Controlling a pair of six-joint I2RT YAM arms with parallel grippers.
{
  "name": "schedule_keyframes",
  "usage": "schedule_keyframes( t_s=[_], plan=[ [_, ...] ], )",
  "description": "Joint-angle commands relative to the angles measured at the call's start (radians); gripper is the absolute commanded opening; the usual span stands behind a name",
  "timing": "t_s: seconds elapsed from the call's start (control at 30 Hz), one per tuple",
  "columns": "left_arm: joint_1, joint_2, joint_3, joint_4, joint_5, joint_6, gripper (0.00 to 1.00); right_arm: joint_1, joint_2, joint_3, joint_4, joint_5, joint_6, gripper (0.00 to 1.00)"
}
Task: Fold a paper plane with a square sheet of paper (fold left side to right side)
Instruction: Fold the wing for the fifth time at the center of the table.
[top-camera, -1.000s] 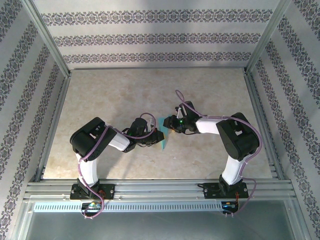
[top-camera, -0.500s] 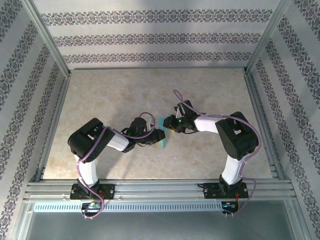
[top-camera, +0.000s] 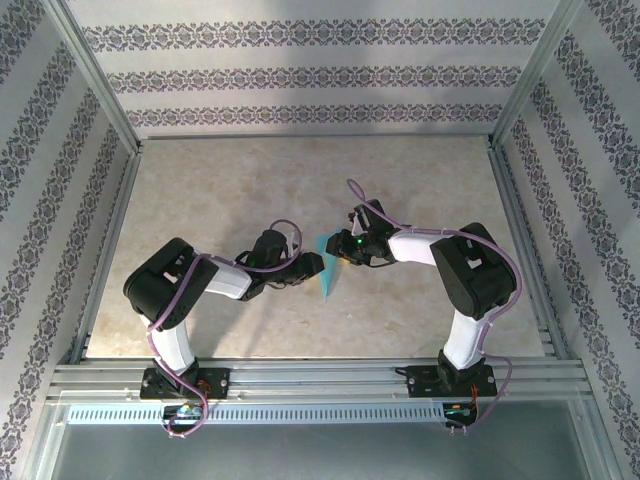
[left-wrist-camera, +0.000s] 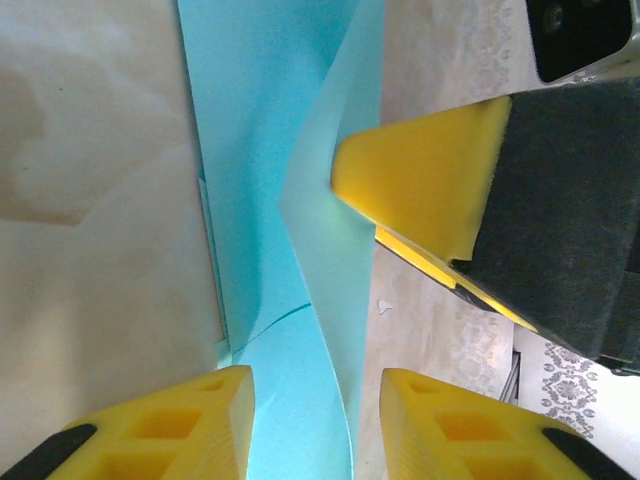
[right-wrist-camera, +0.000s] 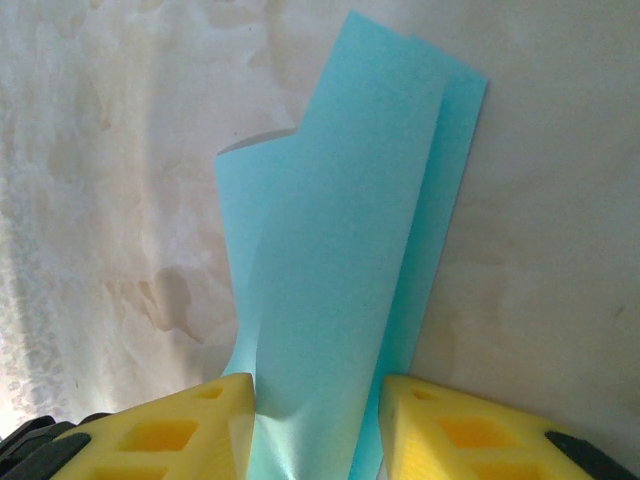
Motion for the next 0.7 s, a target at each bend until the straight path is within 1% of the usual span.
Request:
schedule_keyframes(
  t_s=[0.0,0.23,0.67],
  plan=[
    [0.014,0.014,0.034,-0.047,-0.006,0.034,0.35,0.012,0.049,0.003,-0.029,0.036,-0.025,0.41],
    [0.021,0.048,0.066,-0.055,-0.004,0.042,0.21,0.012,0.050,0.000,-0.028,0.035,-0.025,0.41],
    [0.027,0.075,0.087,-0.080,-0.010,0.057,0.05,0.013,0.046,-0.003,-0.037,0.042,-0.030,0.41]
  ],
)
